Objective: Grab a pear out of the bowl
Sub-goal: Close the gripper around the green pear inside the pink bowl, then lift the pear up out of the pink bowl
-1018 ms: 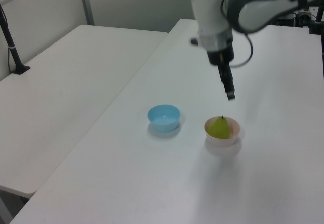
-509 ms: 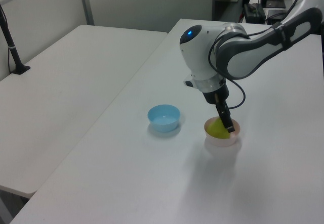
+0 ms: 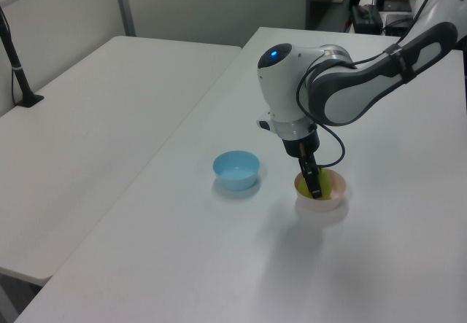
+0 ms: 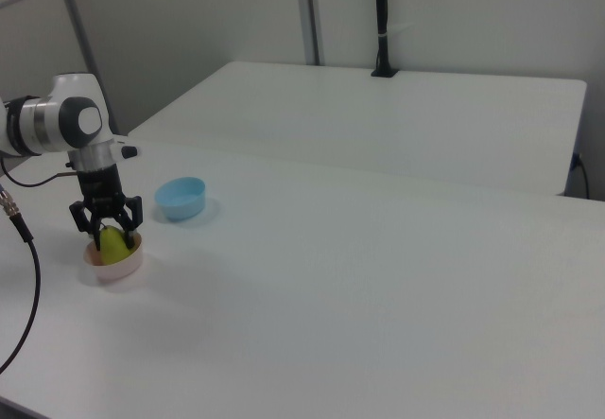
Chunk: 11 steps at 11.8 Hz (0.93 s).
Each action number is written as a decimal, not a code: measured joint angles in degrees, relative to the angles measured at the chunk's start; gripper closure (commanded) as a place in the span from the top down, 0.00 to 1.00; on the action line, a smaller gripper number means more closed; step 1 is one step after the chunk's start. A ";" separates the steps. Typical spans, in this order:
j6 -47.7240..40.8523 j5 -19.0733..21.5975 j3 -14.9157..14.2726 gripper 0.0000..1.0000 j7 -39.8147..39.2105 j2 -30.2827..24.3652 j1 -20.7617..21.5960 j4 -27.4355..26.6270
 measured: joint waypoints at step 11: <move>-6.16 -0.04 -0.88 0.18 -0.24 -10.19 -7.49 3.56</move>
